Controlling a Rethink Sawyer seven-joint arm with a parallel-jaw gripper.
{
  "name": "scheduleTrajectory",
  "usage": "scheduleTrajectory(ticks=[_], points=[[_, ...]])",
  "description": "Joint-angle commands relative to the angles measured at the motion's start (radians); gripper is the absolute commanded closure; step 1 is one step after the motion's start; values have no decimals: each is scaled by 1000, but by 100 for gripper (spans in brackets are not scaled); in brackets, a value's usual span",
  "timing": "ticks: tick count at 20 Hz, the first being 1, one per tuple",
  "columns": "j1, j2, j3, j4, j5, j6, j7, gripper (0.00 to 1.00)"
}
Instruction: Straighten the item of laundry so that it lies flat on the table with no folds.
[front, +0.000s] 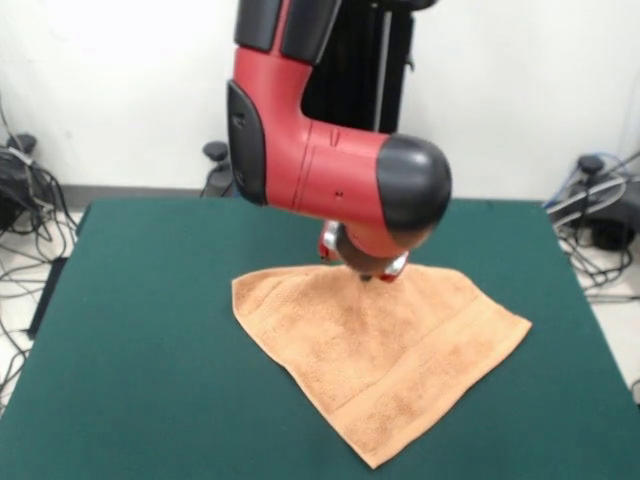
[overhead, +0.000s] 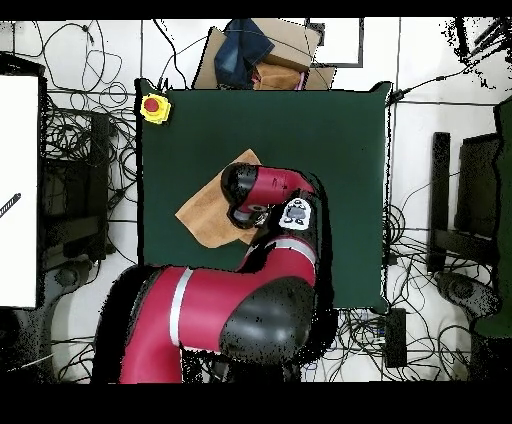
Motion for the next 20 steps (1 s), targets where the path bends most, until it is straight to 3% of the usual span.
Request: scheduleTrajectory(ticks=[1, 2, 4, 8, 14, 20], points=[[-73, 9, 203, 160, -122, -623, -12, 0], [-76, 16, 206, 166, -133, -707, 42, 0], [-38, -26, 159, 195, -147, -746, 135, 0], [7, -138, 88, 274, -107, -756, 211, 0], [59, -23, 33, 155, 14, -791, 201, 0], [71, 79, 55, 66, 70, -782, 178, 0]])
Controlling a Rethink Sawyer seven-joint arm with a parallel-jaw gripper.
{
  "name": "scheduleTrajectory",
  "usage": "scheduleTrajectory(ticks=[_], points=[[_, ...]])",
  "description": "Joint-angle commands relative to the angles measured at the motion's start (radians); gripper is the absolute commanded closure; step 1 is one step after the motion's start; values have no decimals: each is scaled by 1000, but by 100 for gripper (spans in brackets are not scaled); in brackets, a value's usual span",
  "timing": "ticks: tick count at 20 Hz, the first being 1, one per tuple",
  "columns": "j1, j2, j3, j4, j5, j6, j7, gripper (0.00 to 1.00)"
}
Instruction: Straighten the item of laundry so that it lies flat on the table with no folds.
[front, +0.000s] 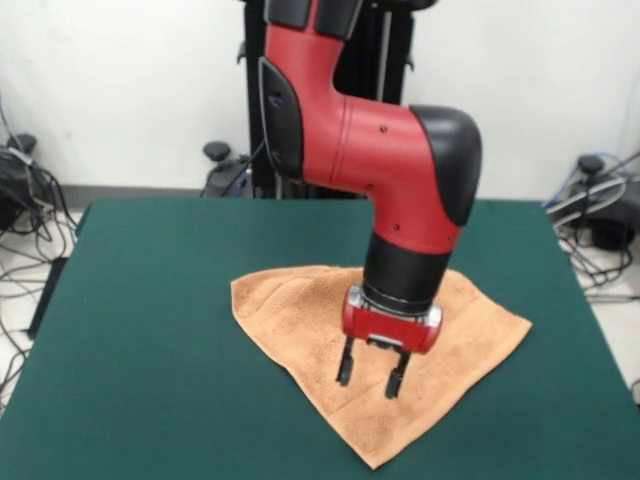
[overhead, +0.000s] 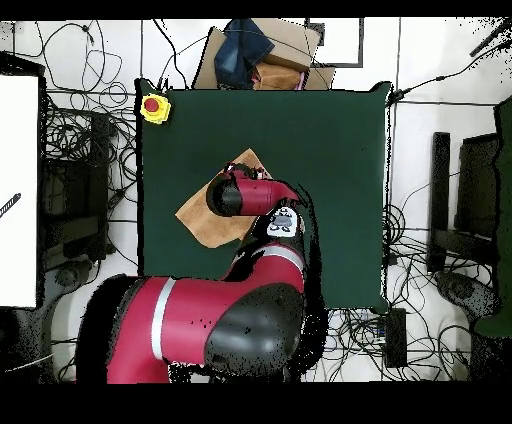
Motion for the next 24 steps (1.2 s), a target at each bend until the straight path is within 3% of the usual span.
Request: scheduleTrajectory(ticks=[1, 5, 17, 18, 24], points=[[33, 149, 26, -69, 83, 94, 172, 0], [34, 214, 22, -144, 84, 126, 135, 0], [34, 291, -9, -173, 63, 46, 144, 0], [38, 293, -14, -171, 66, 33, 151, 100], [29, 287, -2, -166, 70, 38, 152, 100]])
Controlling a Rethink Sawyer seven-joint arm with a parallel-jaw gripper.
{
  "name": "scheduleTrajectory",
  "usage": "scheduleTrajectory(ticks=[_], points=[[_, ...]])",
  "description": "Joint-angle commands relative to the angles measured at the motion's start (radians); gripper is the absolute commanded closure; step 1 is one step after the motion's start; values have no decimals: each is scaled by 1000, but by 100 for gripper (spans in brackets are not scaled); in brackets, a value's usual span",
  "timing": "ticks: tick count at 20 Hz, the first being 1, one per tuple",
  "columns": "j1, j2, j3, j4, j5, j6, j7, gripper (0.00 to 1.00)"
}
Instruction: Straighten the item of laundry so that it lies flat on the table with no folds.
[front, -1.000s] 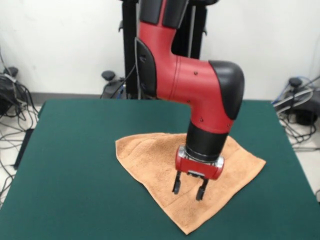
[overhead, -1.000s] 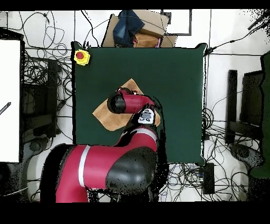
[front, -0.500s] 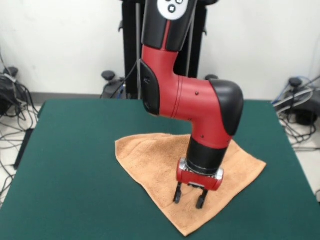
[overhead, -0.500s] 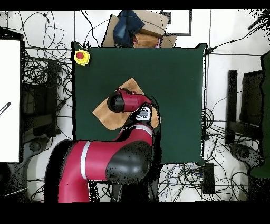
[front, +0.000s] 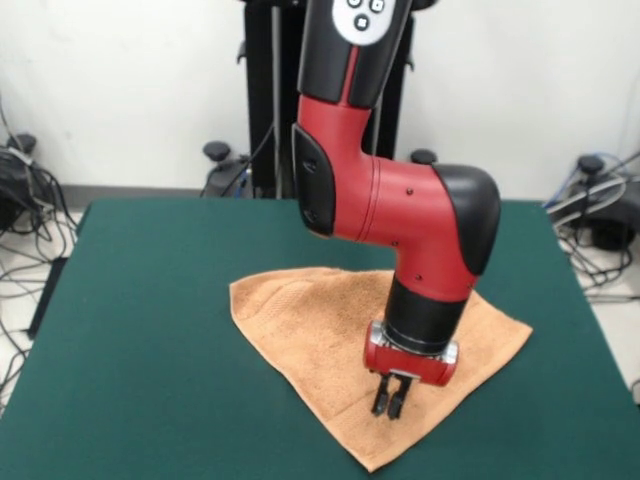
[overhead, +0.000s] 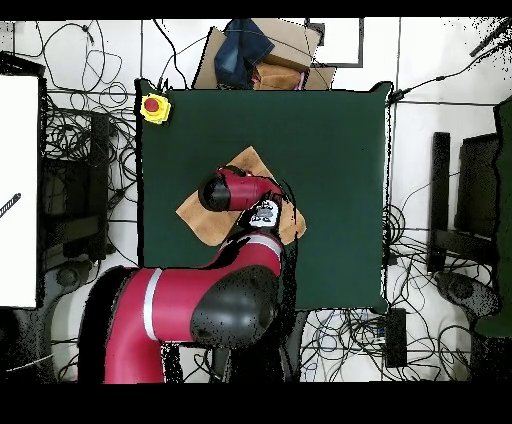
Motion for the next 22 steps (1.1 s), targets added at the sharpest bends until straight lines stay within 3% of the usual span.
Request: scheduleTrajectory(ticks=[1, 6, 11, 22], points=[[-24, 135, 24, -18, 24, -15, 150, 100], [-12, 146, 2, -34, 34, -46, 167, 100], [-19, 140, -43, -188, 16, 30, 89, 100], [-19, 91, -69, -212, 28, 60, 120, 100]])
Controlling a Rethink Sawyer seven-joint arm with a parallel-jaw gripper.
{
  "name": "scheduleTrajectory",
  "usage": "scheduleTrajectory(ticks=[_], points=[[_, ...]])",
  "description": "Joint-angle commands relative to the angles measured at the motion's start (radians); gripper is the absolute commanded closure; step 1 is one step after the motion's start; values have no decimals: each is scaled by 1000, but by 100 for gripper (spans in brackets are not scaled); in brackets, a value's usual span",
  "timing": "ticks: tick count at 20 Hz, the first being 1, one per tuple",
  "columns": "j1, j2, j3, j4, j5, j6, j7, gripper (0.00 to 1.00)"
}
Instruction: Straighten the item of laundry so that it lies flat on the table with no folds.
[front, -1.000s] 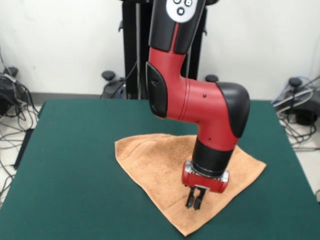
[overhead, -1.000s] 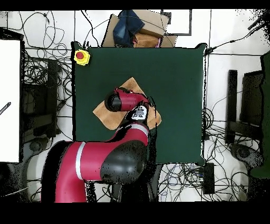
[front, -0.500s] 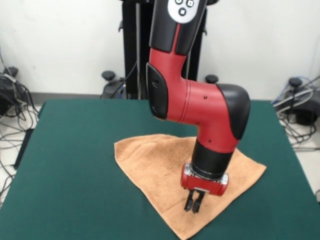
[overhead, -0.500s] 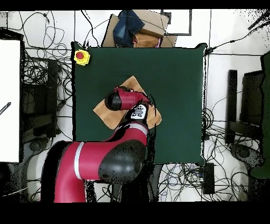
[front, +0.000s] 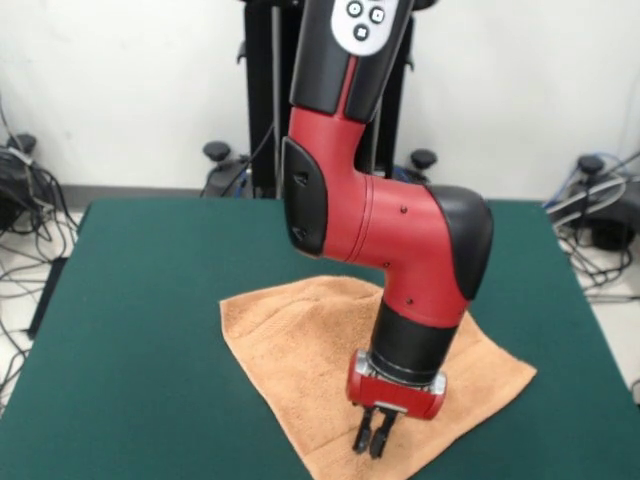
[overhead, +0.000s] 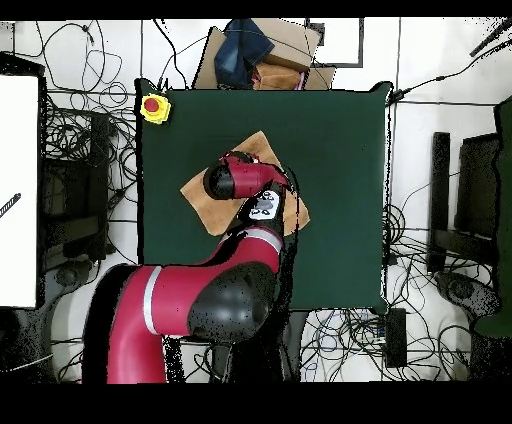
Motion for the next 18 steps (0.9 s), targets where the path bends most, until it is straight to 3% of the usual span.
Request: scheduleTrajectory(ticks=[1, 18], points=[[-28, 32, -1, -80, 31, 70, 117, 100], [-34, 69, -15, -125, 24, 35, 132, 100]])
